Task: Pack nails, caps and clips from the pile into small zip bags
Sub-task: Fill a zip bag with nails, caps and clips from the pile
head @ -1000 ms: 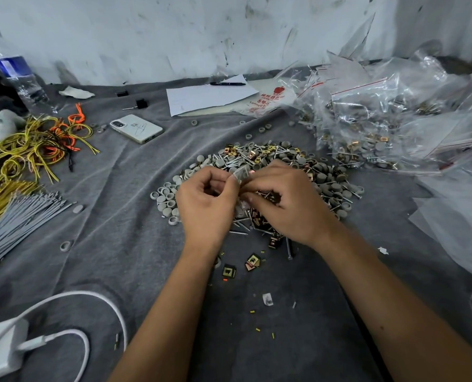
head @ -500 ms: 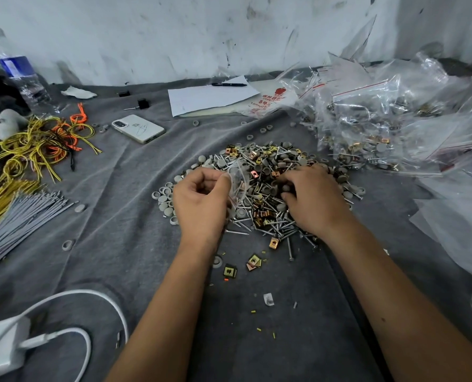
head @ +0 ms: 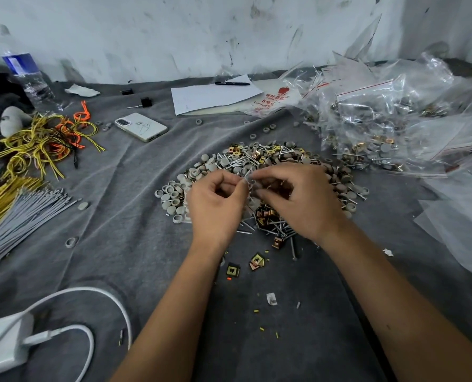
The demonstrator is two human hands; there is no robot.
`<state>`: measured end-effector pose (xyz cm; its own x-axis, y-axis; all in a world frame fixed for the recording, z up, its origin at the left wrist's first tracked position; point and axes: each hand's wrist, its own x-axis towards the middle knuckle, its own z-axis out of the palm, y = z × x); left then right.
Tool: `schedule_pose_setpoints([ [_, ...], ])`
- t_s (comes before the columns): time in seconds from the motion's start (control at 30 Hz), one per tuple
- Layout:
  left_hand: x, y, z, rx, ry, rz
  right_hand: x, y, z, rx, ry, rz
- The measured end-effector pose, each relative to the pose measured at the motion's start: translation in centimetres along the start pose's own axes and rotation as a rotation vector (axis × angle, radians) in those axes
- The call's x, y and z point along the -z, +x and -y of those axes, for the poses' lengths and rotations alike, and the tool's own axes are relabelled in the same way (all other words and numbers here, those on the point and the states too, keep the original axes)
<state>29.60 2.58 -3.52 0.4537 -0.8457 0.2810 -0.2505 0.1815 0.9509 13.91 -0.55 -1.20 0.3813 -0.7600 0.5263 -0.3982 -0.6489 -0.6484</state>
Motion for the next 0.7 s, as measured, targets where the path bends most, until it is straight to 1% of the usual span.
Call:
schedule_pose_setpoints([
  [0.03, 0.0, 0.0, 0.0, 0.002, -0.001, -0.005, -0.3, -0.1, 0.0, -0.021, 0.007, 0.036],
  [0.1, 0.0, 0.1, 0.0, -0.004, -0.003, -0.013, -0.7, -0.3, 0.0, -0.042, 0.035, 0.046],
  [0.17, 0.0, 0.0, 0.0, -0.027, 0.009, -0.005, -0.9, -0.4, 0.0, -0.002, 0.022, 0.022],
  [0.23, 0.0, -0.1, -0.1, -0.041, 0.013, -0.005, -0.9, -0.3, -0.1, 0.052, -0.033, 0.041],
  [0.37, 0.1, 0.2, 0.0, -0.042, -0.027, -0.062, -1.5, -0.5, -0.5, 0.09, -0.162, 0.259],
  [0.4, 0.1, 0.1, 0.0, -0.047, -0.022, -0.065, -1.6, -0.4, -0.6, 0.09, -0.17, 0.286],
  [0.43, 0.0, 0.1, 0.0, -0.048, -0.016, -0.06, -1.7, -0.4, -0.5, 0.098, -0.155, 0.279],
  [0.47, 0.0, 0.1, 0.0, -0.044, -0.017, -0.052, -1.6, -0.4, -0.5, 0.109, -0.128, 0.238],
  [0.57, 0.0, 0.3, 0.1, -0.032, -0.026, -0.045, -0.8, -0.1, -0.6, 0.093, -0.099, -0.003],
  [0.63, 0.1, 0.3, 0.2, -0.029, -0.015, -0.048, 0.0, 0.2, -1.4, 0.003, -0.212, -0.124],
  [0.7, 0.1, 0.2, 0.2, -0.027, -0.012, -0.049, 0.7, 0.4, -2.5, -0.125, -0.373, -0.126],
])
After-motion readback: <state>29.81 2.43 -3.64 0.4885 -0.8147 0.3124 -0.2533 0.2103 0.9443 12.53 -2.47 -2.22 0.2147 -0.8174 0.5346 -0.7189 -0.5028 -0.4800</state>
